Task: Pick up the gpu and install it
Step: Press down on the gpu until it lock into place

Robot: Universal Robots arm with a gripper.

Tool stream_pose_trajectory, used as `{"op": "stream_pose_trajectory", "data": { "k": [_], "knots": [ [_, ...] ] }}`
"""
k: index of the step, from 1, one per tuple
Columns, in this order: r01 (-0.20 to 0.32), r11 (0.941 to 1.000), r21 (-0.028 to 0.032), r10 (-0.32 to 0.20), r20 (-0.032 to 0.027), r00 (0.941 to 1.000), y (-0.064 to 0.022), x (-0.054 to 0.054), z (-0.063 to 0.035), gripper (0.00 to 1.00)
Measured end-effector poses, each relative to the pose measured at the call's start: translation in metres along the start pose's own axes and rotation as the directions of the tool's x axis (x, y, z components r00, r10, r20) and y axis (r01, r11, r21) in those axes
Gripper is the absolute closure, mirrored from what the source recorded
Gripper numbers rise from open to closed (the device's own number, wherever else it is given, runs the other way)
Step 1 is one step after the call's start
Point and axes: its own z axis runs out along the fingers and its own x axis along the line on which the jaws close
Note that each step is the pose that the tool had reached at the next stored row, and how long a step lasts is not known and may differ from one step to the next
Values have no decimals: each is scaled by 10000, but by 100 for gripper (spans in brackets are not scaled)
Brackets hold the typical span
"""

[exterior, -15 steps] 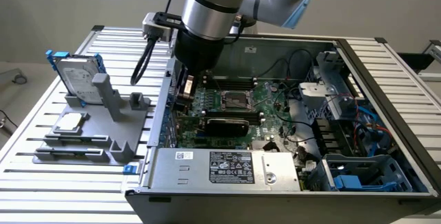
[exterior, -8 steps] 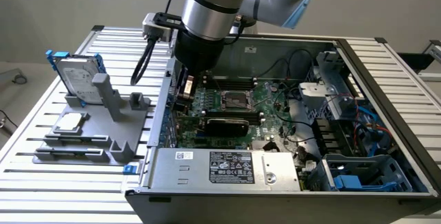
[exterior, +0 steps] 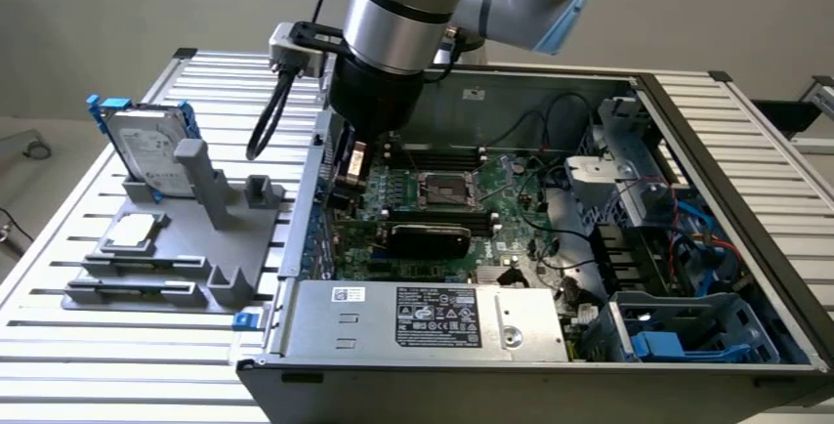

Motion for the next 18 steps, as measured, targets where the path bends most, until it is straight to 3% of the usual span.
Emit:
{"op": "stream_pose_trajectory", "data": {
  "k": [5, 11, 18],
  "knots": [
    [-19, 10000, -14, 19, 3, 10000, 3, 0, 5, 89],
    [-62, 10000, -73, 62, 16, 10000, 7, -1, 16, 89],
    [-94, 9999, -78, 95, 24, 10000, 6, -1, 17, 89]
  ]
}}
